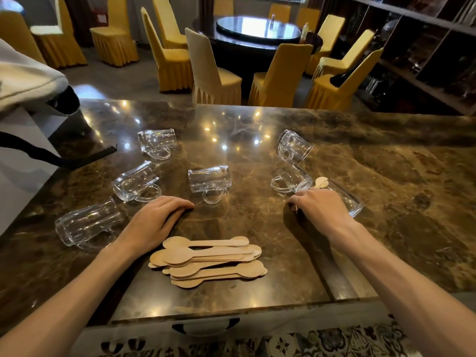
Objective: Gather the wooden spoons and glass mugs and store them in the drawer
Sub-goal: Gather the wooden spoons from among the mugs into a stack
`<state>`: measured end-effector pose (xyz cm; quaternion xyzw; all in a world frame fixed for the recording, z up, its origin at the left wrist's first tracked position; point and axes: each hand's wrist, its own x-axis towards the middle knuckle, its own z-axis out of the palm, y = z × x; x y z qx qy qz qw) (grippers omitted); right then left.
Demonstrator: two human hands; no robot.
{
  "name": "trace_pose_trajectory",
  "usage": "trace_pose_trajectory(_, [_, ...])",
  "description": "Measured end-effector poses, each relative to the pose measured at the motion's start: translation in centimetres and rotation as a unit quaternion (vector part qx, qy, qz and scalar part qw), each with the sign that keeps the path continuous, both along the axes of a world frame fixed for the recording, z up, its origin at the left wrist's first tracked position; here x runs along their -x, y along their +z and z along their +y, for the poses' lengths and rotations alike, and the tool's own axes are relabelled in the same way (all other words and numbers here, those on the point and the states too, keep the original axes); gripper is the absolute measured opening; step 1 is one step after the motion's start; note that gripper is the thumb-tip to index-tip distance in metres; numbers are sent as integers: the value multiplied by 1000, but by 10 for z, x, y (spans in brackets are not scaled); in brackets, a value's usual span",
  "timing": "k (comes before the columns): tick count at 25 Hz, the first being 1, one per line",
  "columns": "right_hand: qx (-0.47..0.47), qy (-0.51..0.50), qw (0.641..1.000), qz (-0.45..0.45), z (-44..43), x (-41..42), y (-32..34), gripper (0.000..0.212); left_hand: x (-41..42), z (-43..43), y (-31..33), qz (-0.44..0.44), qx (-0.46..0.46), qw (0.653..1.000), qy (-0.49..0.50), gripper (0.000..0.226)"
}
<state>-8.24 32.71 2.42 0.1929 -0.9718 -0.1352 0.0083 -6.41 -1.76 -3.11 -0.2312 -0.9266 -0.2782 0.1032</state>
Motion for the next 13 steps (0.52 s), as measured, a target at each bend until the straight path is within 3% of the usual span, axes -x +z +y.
trace_pose_trajectory(8, [-27, 41, 999, 10, 1, 4, 2, 23, 0, -2, -4, 7, -2, 1000, 6, 25])
trace_pose_trajectory(13, [64, -20, 991, 115, 1, -11, 33, 21, 5, 3, -1, 14, -6, 1000, 1, 25])
